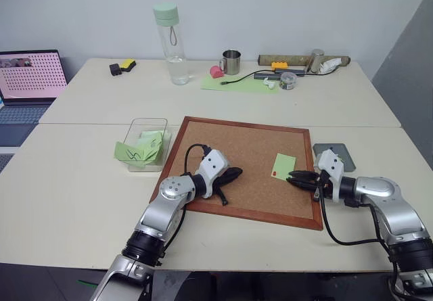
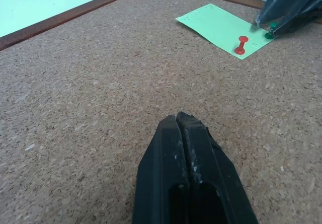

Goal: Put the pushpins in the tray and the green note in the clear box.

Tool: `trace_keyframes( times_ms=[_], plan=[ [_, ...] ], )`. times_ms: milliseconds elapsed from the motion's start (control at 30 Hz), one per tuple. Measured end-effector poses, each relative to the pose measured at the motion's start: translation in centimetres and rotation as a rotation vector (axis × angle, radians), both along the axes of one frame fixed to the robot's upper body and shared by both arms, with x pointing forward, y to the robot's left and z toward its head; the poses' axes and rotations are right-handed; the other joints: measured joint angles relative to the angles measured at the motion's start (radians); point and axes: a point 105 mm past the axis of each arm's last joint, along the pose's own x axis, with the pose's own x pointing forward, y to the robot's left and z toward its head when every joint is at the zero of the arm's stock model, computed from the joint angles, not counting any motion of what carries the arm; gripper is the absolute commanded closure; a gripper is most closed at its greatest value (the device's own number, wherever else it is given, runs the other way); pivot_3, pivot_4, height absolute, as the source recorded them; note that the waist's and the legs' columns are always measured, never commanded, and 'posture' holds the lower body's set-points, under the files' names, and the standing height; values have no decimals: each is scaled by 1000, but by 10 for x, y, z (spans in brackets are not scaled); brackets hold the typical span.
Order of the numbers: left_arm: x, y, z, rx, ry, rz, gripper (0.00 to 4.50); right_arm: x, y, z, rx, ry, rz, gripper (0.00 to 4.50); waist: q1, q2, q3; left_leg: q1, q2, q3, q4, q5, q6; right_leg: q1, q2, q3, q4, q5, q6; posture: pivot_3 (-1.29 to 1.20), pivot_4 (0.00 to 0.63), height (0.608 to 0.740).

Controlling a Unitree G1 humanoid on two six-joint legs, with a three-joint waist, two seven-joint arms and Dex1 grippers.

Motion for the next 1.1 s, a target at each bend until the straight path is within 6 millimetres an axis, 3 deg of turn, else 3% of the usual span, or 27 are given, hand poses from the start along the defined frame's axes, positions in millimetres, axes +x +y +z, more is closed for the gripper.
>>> trace_keyframes(
  times_ms=[300, 467, 733, 867, 1033, 1100],
  plan=[
    [0, 0, 0, 0, 0, -1, 4500, -2, 0, 1, 20, 9, -4, 4457, 0, 0, 0, 0, 0, 0, 0, 0, 0, 0, 0, 0, 0, 0, 0, 0, 150, 740],
    [0, 0, 0, 0, 0, 1, 4500, -3, 3, 23, 84, -32, 0, 4457, 0, 0, 0, 0, 0, 0, 0, 0, 0, 0, 0, 0, 0, 0, 0, 0, 150, 740],
    [0, 0, -1, 1, -1, 3, 4500, 2, -10, 48, 118, -67, -62, 4457, 1, 0, 0, 0, 0, 0, 0, 0, 0, 0, 0, 0, 0, 0, 0, 0, 150, 740],
    [0, -1, -1, 1, -1, 3, 4500, 14, -38, 51, 46, -82, -187, 4457, 1, 0, -1, 0, 0, 0, 0, 0, 0, 0, 0, 0, 0, 0, 0, 0, 150, 740],
    [0, -1, -1, 1, -1, 5, 4500, 25, -89, 23, -76, -21, -431, 4457, 1, 1, -1, 0, 0, 0, 0, 0, 0, 0, 0, 0, 0, 0, 0, 0, 150, 740],
    [0, -1, -1, 1, -1, 5, 4500, 26, -101, 15, -110, -11, -490, 4051, 1, 2, -2, 0, 0, 1, 0, 0, 0, 0, 0, 0, 0, 0, 0, 0, 150, 740]
  ],
)
